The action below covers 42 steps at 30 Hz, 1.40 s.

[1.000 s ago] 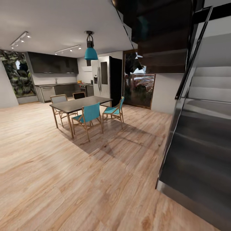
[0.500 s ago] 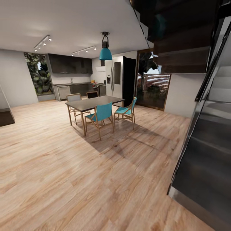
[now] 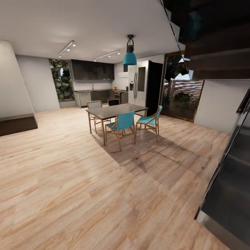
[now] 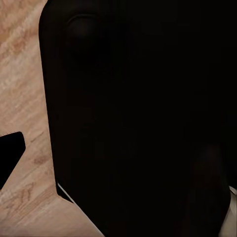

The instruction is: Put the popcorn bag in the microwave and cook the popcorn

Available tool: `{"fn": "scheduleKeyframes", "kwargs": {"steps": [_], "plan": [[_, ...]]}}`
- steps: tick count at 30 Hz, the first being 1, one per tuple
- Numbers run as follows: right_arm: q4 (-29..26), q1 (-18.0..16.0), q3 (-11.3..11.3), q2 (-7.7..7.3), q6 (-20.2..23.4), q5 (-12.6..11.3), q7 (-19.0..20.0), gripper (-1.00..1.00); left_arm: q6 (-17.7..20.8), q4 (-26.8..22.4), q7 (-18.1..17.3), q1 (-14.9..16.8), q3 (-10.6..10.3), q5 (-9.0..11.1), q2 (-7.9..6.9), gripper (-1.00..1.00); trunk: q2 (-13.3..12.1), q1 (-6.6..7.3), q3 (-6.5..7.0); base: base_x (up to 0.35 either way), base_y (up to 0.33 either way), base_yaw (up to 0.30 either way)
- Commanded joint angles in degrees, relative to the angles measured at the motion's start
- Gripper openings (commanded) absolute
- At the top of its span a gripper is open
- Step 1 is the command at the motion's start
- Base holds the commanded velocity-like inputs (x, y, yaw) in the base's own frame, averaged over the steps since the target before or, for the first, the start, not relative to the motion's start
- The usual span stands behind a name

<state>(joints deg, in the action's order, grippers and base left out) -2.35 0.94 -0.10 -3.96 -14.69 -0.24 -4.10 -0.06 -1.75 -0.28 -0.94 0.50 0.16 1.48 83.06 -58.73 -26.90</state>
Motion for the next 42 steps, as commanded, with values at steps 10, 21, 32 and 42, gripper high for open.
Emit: {"fn": "scheduleKeyframes", "kwargs": {"steps": [10, 21, 32, 42], "plan": [[-0.11, 0.04, 0.01, 0.00, -0.01, -0.02, -0.12, 1.00, -1.41, -0.10, -0.01, -0.02, 2.27, 0.10, -0.12, 1.00, 0.02, 0.00, -0.03, 0.000, 0.000, 0.260], [-0.10, 0.03, 0.01, 0.00, 0.01, -0.02, -0.12, 1.00, -1.43, -0.01, -0.08, -0.02, 4.77, 0.10, -0.27, 1.00, 0.02, 0.00, -0.03, 0.000, 0.000, 0.260], [-0.09, 0.05, 0.01, 0.00, 0.01, -0.02, -0.12, 1.00, -1.44, -0.01, -0.05, -0.02, 4.84, 0.17, -0.49, 1.00, 0.02, 0.00, -0.03, 0.219, 0.000, 0.260], [-0.03, 0.06, 0.01, 0.00, 0.01, -0.02, -0.12, 1.00, -1.51, 0.08, 0.09, -0.02, 5.53, 0.37, -2.73, 1.00, 0.02, 0.00, -0.03, 0.338, 0.000, 0.260]]}}
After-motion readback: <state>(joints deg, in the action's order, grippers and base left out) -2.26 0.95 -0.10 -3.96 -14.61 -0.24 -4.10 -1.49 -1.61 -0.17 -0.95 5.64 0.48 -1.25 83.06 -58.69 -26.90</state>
